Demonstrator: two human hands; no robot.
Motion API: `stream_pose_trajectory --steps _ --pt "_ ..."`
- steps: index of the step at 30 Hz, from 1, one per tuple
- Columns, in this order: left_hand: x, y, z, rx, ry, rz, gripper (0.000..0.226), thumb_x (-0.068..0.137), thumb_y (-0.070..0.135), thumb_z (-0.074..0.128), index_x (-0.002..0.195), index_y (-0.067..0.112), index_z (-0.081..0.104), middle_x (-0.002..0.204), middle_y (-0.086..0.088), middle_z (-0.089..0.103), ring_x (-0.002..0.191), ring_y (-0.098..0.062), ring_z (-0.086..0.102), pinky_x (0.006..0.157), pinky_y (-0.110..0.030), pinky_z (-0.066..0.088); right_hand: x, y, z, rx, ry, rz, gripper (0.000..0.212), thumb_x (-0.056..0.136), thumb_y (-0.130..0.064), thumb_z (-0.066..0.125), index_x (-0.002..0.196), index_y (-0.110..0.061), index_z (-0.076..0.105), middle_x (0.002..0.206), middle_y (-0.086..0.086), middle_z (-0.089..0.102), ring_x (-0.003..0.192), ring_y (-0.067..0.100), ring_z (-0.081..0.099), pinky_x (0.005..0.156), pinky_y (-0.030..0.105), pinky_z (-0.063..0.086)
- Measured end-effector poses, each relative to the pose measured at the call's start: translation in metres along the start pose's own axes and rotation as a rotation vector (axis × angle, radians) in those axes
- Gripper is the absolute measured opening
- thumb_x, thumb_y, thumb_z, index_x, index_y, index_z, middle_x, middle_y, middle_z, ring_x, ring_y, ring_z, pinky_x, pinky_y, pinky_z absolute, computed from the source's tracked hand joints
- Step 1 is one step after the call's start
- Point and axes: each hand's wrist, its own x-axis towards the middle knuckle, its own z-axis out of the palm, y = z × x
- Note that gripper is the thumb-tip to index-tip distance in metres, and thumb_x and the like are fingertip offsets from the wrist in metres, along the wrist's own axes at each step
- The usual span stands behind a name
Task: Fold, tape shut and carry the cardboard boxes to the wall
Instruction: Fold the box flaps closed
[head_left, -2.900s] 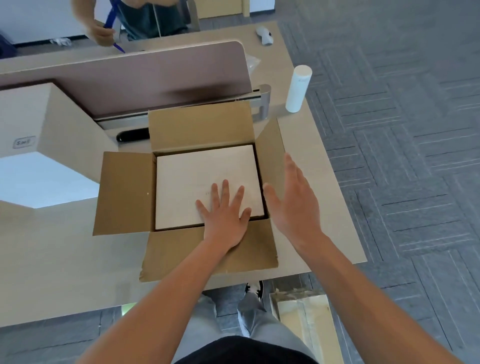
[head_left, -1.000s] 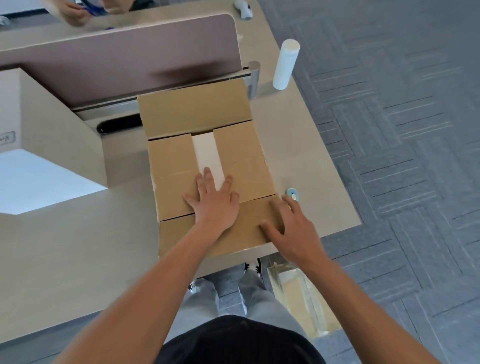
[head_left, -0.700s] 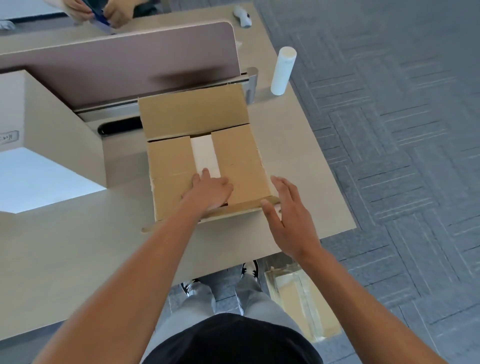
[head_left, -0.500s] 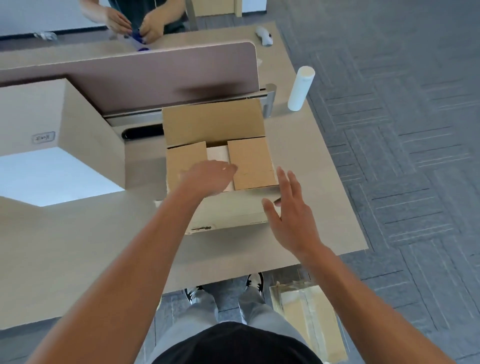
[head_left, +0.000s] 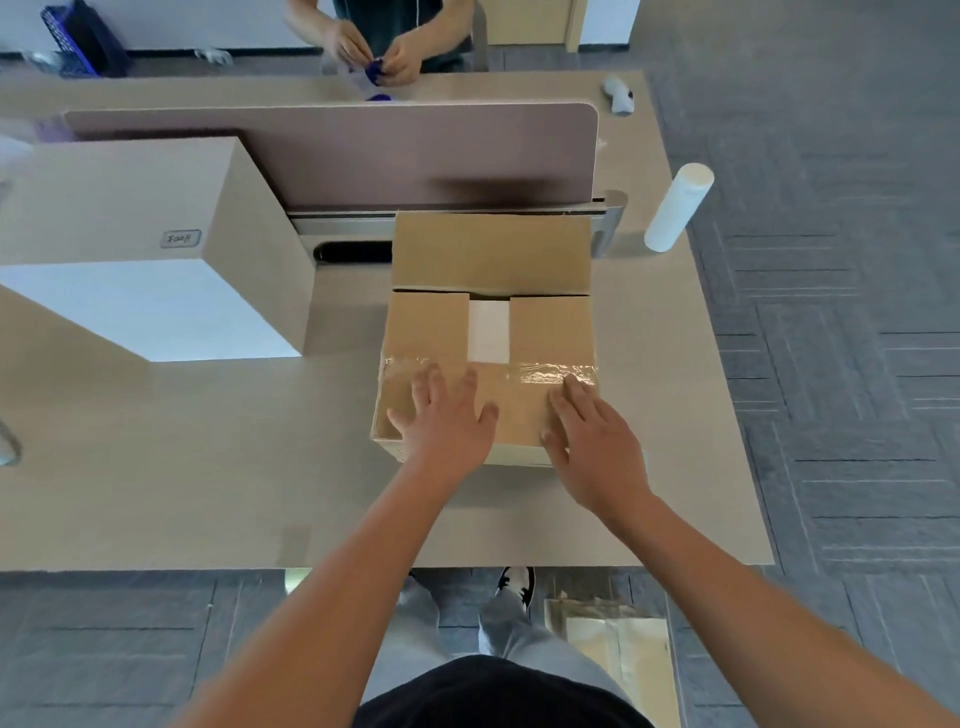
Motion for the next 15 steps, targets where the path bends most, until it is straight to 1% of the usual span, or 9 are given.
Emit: stream_pose_trajectory --steps 2,4,6,7,9,12,13,15 --pt "0.004 0.001 0.010 0.003 0.009 -0.021 0.064 0.104 0.058 0.030 0.163 0.037 0.015 0.173 -0.009 -0.006 0.158 -0.032 -0.008 0.117 -0.074 0.014 0.002 0.004 -0.004 0.005 0.003 -0.025 0.052 0.103 -0.037 0.058 0.149 -0.013 0.054 0.160 0.011 0.047 0.143 0.034 0.048 0.112 0.048 0.045" --pt "0.006 0.002 0.019 0.045 0.021 -0.020 0.069 0.102 0.061 0.032 0.164 0.036 0.011 0.172 -0.011 -0.009 0.158 -0.034 -0.012 0.116 -0.076 0.013 0.014 0.008 -0.008 0.047 0.027 -0.022 0.043 0.100 -0.034 0.061 0.137 -0.013 0.062 0.149 0.009 0.056 0.132 0.035 0.055 0.105 0.048 0.049" --pt "0.007 0.003 0.026 0.077 0.035 -0.025 0.075 0.100 0.064 0.034 0.164 0.035 0.007 0.172 -0.013 -0.014 0.157 -0.035 -0.017 0.115 -0.077 0.009 0.032 0.012 -0.012 0.118 0.091 0.023 0.039 0.098 -0.033 0.063 0.132 -0.013 0.064 0.142 0.010 0.059 0.126 0.035 0.056 0.101 0.049 0.050" --pt "0.007 0.004 0.029 0.086 0.040 -0.030 0.078 0.099 0.066 0.034 0.164 0.035 0.005 0.171 -0.013 -0.015 0.157 -0.036 -0.019 0.115 -0.077 0.008 0.043 0.015 -0.015 0.152 0.125 0.053 0.041 0.098 -0.033 0.064 0.134 -0.014 0.064 0.143 0.010 0.057 0.127 0.035 0.053 0.103 0.049 0.049" --pt "0.008 0.004 0.032 0.103 0.044 -0.036 0.079 0.099 0.068 0.033 0.164 0.035 0.002 0.171 -0.013 -0.018 0.156 -0.037 -0.021 0.115 -0.077 0.006 0.069 0.024 -0.018 0.216 0.138 0.117 0.049 0.098 -0.034 0.063 0.143 -0.015 0.057 0.151 0.013 0.049 0.136 0.035 0.045 0.111 0.048 0.043" --pt "0.008 0.004 0.032 0.104 0.039 -0.040 0.078 0.100 0.068 0.029 0.164 0.035 0.000 0.171 -0.012 -0.020 0.156 -0.036 -0.022 0.118 -0.076 0.006 0.110 0.033 -0.021 0.354 0.036 0.249 0.066 0.098 -0.038 0.056 0.159 -0.020 0.037 0.165 0.013 0.032 0.150 0.035 0.030 0.120 0.050 0.033" --pt "0.009 0.004 0.031 0.103 0.034 -0.043 0.077 0.100 0.068 0.029 0.164 0.036 0.000 0.171 -0.011 -0.020 0.156 -0.035 -0.023 0.118 -0.075 0.006 0.124 0.035 -0.020 0.395 0.013 0.281 0.070 0.098 -0.040 0.054 0.161 -0.021 0.032 0.167 0.012 0.028 0.153 0.033 0.027 0.122 0.050 0.031" --pt "0.010 0.004 0.029 0.096 0.021 -0.052 0.076 0.101 0.067 0.028 0.164 0.036 -0.001 0.171 -0.011 -0.021 0.156 -0.034 -0.023 0.118 -0.074 0.005 0.150 0.038 -0.020 0.447 0.015 0.302 0.077 0.096 -0.043 0.053 0.164 -0.021 0.025 0.168 0.009 0.028 0.154 0.031 0.026 0.123 0.051 0.030"
